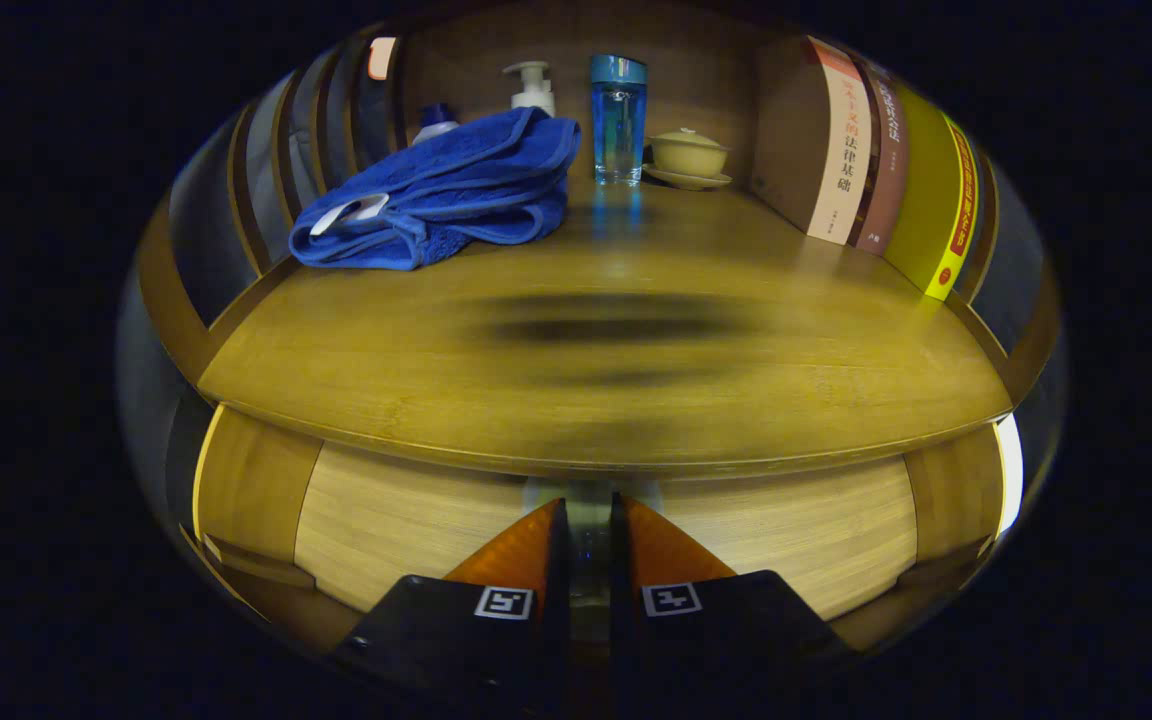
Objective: Pull open the drawer, take out the items inside it, and place them on the countertop above the cabinet.
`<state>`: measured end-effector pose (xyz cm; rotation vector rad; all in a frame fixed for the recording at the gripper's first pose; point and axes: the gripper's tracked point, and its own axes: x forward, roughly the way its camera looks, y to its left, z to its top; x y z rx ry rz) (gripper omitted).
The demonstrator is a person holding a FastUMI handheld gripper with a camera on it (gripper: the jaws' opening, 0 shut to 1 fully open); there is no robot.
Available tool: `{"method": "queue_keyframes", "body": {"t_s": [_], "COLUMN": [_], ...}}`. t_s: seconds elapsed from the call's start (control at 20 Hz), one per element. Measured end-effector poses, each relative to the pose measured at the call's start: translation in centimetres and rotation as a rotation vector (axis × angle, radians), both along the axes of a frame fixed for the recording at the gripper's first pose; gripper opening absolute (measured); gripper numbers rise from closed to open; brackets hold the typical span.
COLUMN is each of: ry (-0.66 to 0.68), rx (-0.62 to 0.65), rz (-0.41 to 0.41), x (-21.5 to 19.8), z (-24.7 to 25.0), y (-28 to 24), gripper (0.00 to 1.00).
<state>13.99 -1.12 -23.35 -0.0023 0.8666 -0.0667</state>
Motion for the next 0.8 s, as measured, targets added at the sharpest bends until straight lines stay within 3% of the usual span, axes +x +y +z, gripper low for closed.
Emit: {"method": "queue_keyframes", "body": {"t_s": [0.3, 0.8], "ry": [-0.055, -0.212], "rx": [0.059, 0.031], "rz": [0.018, 0.101], "x": [-1.1, -3.0], "z": [2.2, 9.5], "y": [1.1, 2.3], "gripper": [0.26, 0.26]}}
